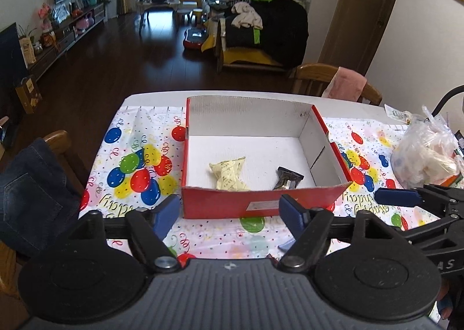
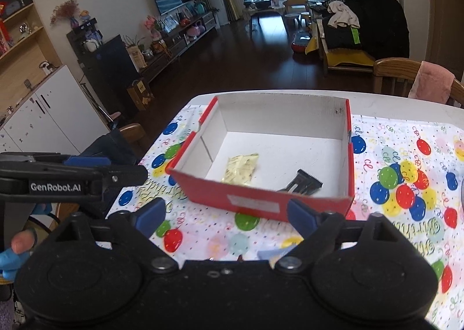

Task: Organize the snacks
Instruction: 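Withdraw both tools from the box back toward the snack pile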

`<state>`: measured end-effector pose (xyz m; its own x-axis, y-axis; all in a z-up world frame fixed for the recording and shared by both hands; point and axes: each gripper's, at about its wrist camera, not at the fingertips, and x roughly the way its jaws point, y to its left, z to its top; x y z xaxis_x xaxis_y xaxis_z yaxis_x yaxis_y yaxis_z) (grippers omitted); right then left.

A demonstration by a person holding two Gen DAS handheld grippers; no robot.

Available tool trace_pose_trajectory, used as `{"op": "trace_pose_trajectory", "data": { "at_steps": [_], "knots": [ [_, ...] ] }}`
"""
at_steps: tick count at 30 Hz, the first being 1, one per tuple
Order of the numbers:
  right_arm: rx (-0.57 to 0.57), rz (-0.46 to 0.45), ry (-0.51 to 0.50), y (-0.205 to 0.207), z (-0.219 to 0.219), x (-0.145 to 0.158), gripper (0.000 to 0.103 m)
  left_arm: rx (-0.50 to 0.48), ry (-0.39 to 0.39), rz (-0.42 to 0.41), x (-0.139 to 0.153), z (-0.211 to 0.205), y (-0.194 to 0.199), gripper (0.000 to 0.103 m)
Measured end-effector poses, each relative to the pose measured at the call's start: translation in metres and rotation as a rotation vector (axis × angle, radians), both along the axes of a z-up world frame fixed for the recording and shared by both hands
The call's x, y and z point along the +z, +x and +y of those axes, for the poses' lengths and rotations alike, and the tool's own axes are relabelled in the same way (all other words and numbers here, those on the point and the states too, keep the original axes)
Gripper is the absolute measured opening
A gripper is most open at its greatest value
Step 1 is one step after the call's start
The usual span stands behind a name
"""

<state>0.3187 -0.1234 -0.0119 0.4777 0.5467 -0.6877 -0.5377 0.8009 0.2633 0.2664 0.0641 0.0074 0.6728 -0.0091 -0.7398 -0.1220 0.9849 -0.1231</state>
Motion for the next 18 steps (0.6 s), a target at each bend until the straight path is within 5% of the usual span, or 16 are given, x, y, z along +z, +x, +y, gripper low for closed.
{"op": "trace_pose_trajectory", "data": {
  "at_steps": [9,18],
  "knots": [
    [-0.012,-0.009,-0.021,-0.043,-0.005,-0.014,0.101,-0.024,0.012,-0.051,-0.010,0.006,-0.048,0.083],
    [-0.100,0.059,-0.069,-0.067,-0.025,-0.053,0.101,-0.013,-0.018,0.025,-0.053,0.016,-0.084,0.083]
  ]
}}
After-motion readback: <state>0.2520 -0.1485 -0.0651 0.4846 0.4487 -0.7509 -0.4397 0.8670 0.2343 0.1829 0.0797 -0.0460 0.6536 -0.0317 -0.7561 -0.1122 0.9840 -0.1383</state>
